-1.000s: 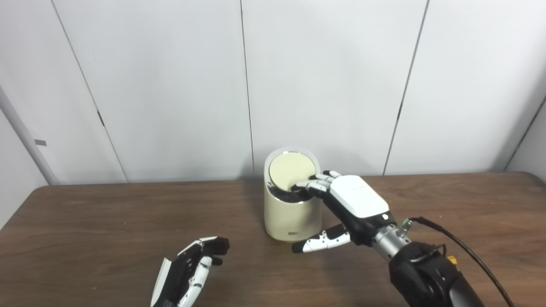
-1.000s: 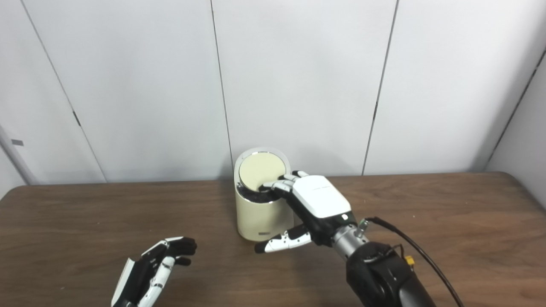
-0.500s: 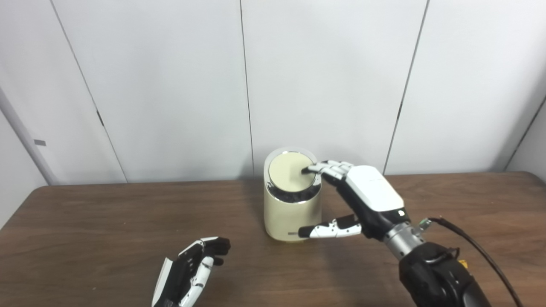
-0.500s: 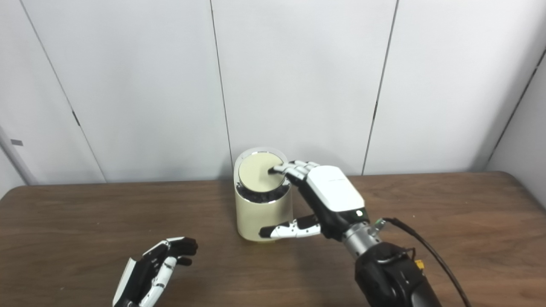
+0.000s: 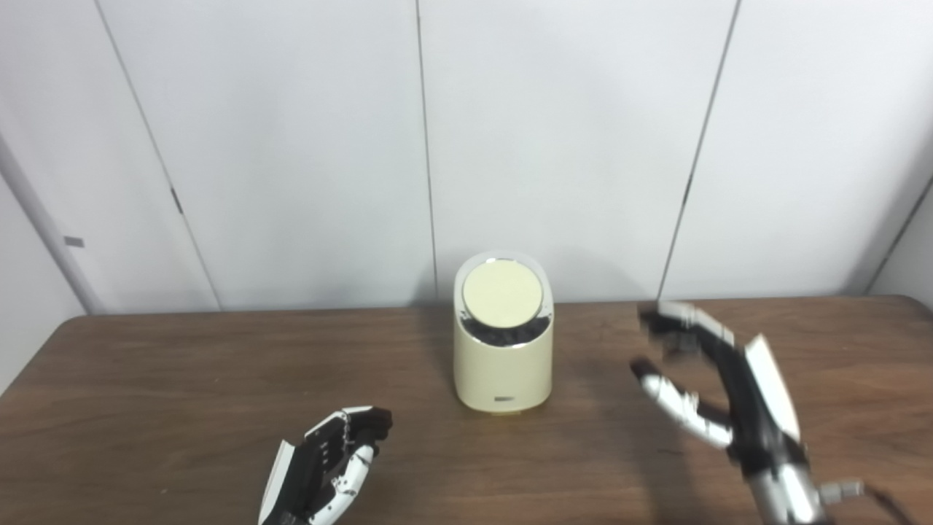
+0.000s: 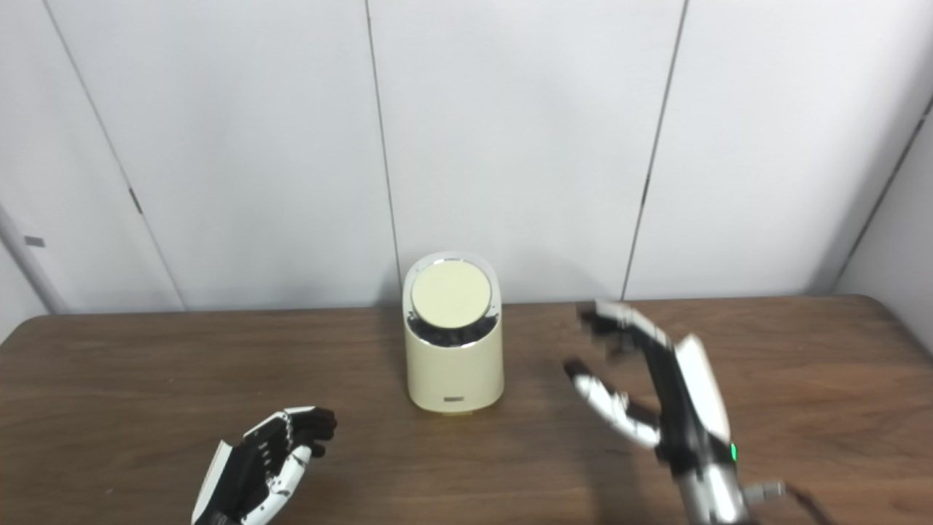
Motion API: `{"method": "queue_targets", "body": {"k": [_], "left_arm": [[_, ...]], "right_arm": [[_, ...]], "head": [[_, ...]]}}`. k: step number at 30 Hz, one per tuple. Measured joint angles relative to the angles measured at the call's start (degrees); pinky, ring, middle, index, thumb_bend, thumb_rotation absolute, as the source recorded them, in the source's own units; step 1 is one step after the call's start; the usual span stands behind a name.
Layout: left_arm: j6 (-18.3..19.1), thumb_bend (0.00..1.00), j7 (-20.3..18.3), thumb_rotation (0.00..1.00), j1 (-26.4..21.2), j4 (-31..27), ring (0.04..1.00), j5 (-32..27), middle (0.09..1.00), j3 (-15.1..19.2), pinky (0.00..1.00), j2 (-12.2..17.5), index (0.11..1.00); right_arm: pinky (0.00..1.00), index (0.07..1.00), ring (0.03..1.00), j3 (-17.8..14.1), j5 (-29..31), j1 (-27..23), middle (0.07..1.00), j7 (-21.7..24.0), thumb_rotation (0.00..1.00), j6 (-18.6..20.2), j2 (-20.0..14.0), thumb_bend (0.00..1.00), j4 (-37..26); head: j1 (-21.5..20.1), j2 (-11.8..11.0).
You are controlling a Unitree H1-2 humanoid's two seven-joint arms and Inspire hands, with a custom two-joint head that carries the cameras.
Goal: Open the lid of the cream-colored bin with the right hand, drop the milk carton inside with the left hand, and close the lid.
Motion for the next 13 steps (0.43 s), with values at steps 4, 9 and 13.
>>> {"method": "queue_targets", "body": {"k": [4,9,13], "left_arm": [[-0.46,0.2,0.66,0.29,-0.01,0.02,0.661,0.96,0.668,0.09,0.58,0.18,0.664],[-0.76,0.2,0.63,0.26,-0.15,0.53,0.663,-0.22,0.669,0.32,0.6,0.3,0.666],[-1.63,0.2,0.35,0.29,-0.93,1.86,0.672,-2.82,0.674,1.02,0.61,0.9,0.669]], "right_arm": [[0.54,0.66,0.634,-1.02,6.97,3.35,0.67,-0.81,0.44,-4.14,0.53,0.29,2.36],[0.58,0.675,0.651,-1.57,11.17,5.84,0.675,-0.89,0.33,-4.34,1.9,0.26,4.86],[0.59,0.666,0.655,-1.77,11.08,6.86,0.675,-1.78,0.29,-4.56,2.86,0.27,7.03]], "head": [[0.0,0.0],[0.26,-0.88],[-0.35,-1.67]]}}
